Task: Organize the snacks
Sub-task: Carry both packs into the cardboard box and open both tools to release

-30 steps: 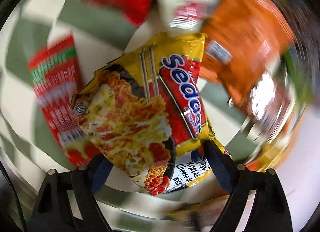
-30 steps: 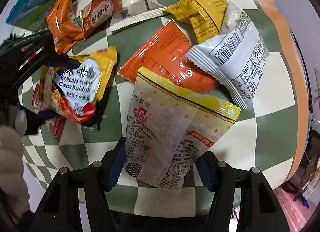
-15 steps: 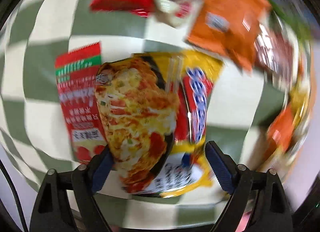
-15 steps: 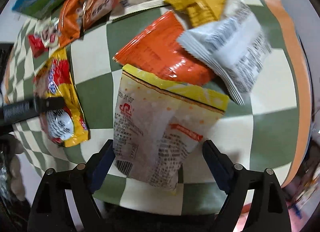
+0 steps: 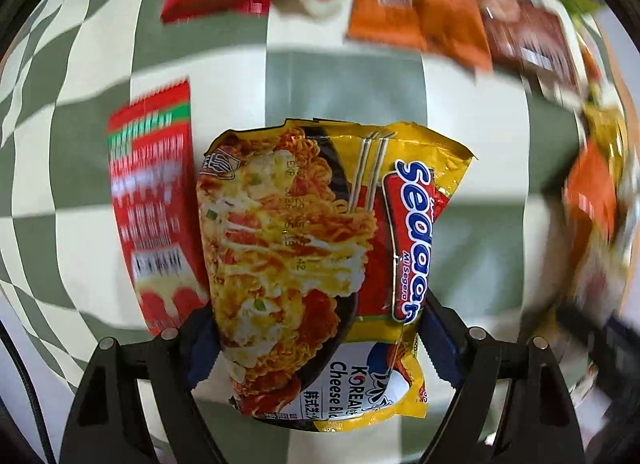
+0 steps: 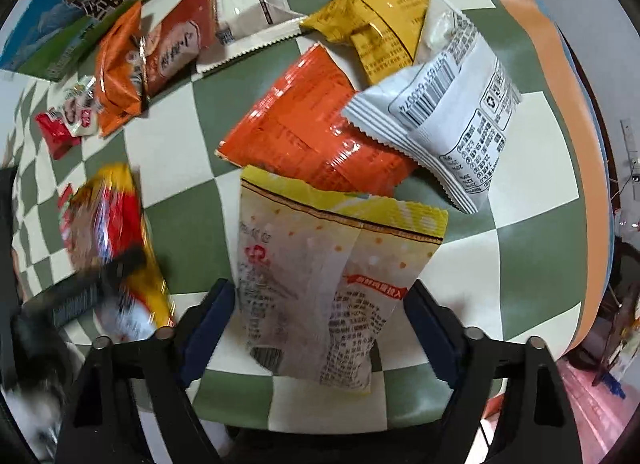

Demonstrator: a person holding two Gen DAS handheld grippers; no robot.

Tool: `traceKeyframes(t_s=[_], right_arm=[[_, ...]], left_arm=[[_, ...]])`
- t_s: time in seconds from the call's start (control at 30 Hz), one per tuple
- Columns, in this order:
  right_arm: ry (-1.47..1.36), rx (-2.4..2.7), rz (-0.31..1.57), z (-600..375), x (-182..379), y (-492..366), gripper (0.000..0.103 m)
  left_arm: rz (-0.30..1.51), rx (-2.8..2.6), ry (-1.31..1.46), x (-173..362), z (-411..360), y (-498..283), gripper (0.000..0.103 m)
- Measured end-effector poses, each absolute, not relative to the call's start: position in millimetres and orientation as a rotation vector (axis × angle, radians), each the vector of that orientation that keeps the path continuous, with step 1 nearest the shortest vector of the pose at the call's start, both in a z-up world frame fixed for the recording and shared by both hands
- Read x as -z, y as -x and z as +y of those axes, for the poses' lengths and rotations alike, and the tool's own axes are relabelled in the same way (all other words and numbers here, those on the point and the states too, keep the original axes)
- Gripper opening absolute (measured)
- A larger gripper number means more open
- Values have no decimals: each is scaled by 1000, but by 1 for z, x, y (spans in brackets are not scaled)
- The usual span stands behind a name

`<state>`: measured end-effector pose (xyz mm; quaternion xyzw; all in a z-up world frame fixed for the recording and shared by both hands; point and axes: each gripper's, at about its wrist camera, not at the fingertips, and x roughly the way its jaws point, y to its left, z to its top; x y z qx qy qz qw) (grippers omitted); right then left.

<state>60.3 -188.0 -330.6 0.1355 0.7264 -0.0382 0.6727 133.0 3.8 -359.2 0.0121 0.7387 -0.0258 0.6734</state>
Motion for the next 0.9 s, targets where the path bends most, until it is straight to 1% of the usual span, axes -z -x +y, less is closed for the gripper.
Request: traceKeyframes(t_s=[0.03, 0.17, 0.27, 0.3, 0.37, 0.4, 0.43, 0.53, 0.63, 0.7, 0.73, 0.9], right_arm=[[-301, 80, 1639, -185, 333, -59, 66], [-190, 20, 1613, -161, 336, -58, 65], [-92, -52, 1626, -138, 338, -56, 66], [-87, -56, 1623, -137, 336, -57, 67], [-104, -48, 1624, -132, 336, -55, 67], [-127, -34, 1627, -133, 336, -54, 67], [-137, -26, 1630, -145, 333, -57, 67], [-132, 1, 1613, -147, 331, -52, 66], [-117, 4, 1578, -143, 326, -46, 60], [-129, -3, 1554, -145, 320, -38, 53], [-138, -8, 1543, -147, 315, -35, 52], [-193, -53, 1488, -152, 285, -28, 49]], left_arm=[[1675, 75, -28, 363, 2, -125, 85], [1698, 85, 8, 380, 9, -121, 87], [1705, 76, 20, 389, 5, -133, 87], [1702, 73, 25, 393, 0, -152, 87], [1693, 72, 32, 394, 4, -156, 86], [1686, 71, 29, 387, 7, -158, 85], [1680, 72, 30, 366, 14, -161, 85], [1651, 72, 21, 346, 16, -157, 85], [1626, 73, 20, 337, 16, -152, 85], [1612, 82, 29, 314, 14, -149, 85], [1603, 88, 37, 317, 16, -141, 85], [1534, 137, 54, 269, 19, -133, 85]])
